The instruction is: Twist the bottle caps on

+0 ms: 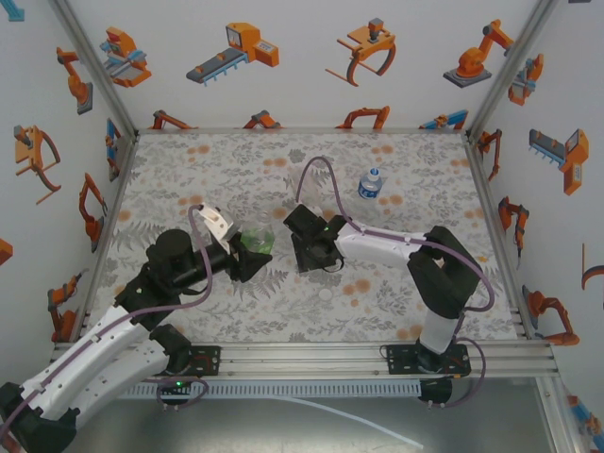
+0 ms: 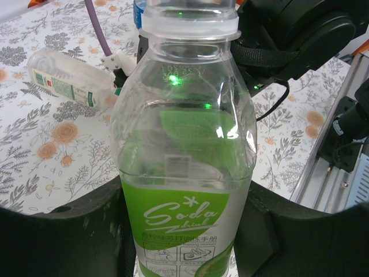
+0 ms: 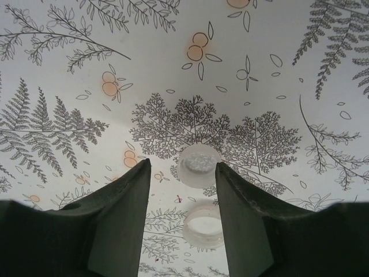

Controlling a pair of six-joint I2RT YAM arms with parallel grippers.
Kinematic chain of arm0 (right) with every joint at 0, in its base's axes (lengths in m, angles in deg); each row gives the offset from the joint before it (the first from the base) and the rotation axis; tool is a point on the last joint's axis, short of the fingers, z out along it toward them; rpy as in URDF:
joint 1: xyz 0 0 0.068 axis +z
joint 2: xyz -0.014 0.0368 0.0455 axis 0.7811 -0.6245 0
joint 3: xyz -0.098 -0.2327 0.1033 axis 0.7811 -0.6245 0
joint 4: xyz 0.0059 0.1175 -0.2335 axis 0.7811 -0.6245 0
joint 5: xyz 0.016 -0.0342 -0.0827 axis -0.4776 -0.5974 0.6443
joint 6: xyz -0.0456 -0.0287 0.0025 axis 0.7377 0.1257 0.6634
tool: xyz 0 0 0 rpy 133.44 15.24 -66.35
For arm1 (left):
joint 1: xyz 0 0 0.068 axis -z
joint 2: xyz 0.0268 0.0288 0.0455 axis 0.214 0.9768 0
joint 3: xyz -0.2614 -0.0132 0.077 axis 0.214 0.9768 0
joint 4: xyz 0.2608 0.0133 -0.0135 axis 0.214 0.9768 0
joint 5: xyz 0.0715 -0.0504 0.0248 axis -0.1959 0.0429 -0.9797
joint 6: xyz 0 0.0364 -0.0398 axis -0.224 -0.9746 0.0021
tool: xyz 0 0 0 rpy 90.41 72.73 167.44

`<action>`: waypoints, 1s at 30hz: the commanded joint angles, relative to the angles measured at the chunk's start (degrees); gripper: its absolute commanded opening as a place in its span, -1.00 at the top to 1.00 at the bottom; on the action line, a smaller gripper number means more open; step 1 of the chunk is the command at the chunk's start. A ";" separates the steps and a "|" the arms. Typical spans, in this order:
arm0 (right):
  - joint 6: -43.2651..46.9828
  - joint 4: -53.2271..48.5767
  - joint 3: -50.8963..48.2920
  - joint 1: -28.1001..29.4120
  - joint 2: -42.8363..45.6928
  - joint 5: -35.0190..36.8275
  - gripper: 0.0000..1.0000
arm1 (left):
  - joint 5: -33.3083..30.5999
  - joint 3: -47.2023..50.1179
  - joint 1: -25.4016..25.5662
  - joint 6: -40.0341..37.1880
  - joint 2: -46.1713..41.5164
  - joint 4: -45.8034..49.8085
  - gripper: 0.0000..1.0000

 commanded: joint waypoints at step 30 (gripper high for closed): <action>0.44 -0.46 -1.29 0.37 -2.33 0.84 0.05 | 0.08 -0.06 0.05 1.18 0.63 -1.12 0.87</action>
